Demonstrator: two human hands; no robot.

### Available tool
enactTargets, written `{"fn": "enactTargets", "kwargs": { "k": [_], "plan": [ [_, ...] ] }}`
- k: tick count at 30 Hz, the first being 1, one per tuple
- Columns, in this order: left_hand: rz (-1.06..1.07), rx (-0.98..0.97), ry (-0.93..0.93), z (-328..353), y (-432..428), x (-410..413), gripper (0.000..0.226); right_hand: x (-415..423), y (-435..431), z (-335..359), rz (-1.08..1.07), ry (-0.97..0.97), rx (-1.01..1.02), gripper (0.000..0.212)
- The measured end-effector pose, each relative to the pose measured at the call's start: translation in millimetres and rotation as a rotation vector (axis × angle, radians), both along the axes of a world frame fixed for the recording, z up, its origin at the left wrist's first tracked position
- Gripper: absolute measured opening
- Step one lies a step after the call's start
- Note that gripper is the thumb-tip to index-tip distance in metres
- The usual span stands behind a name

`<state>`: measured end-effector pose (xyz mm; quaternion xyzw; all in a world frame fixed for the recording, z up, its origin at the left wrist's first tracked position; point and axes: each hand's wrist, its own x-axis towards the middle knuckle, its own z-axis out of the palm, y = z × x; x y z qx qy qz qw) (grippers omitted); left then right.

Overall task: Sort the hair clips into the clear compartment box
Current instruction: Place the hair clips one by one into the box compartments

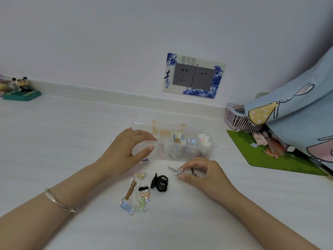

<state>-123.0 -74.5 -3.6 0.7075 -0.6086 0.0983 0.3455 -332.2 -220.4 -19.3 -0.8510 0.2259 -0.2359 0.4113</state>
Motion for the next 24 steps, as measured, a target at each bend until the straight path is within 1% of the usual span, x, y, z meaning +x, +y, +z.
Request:
{"fn": "enactTargets", "kwargs": {
  "k": [2,5,7,10,14,16,19,21,22,24],
  "plan": [
    [-0.006,-0.001,0.003,-1,0,0,0.028,-2,3,7,-0.002,-0.07,-0.018,0.016],
    [-0.009,-0.004,0.003,0,-1,1,0.032,4,4,29,0.009,-0.231,-0.065,0.019],
    [-0.007,0.001,0.007,0,-2,1,0.031,19,1,43,-0.017,-0.287,-0.118,0.015],
    [-0.01,0.007,0.014,0,-2,1,0.027,51,-4,54,-0.097,-0.244,-0.185,0.014],
    [-0.023,0.0,0.004,1,-1,1,0.027,74,-12,54,-0.141,-0.038,-0.243,0.02],
    [-0.022,-0.002,0.001,1,-1,2,0.028,68,-15,54,-0.124,-0.071,-0.26,0.018],
    [-0.012,-0.008,0.001,0,-1,5,0.028,43,-13,50,-0.037,-0.214,-0.298,0.011],
    [-0.008,-0.009,-0.002,-1,-1,6,0.03,21,-10,41,0.003,-0.218,-0.278,0.009],
    [-0.008,-0.01,-0.003,-1,-1,6,0.031,12,-8,36,-0.012,-0.195,-0.261,0.014],
    [-0.007,-0.013,-0.004,0,-2,5,0.034,-4,-7,24,-0.122,-0.101,-0.259,0.033]
  ]
}}
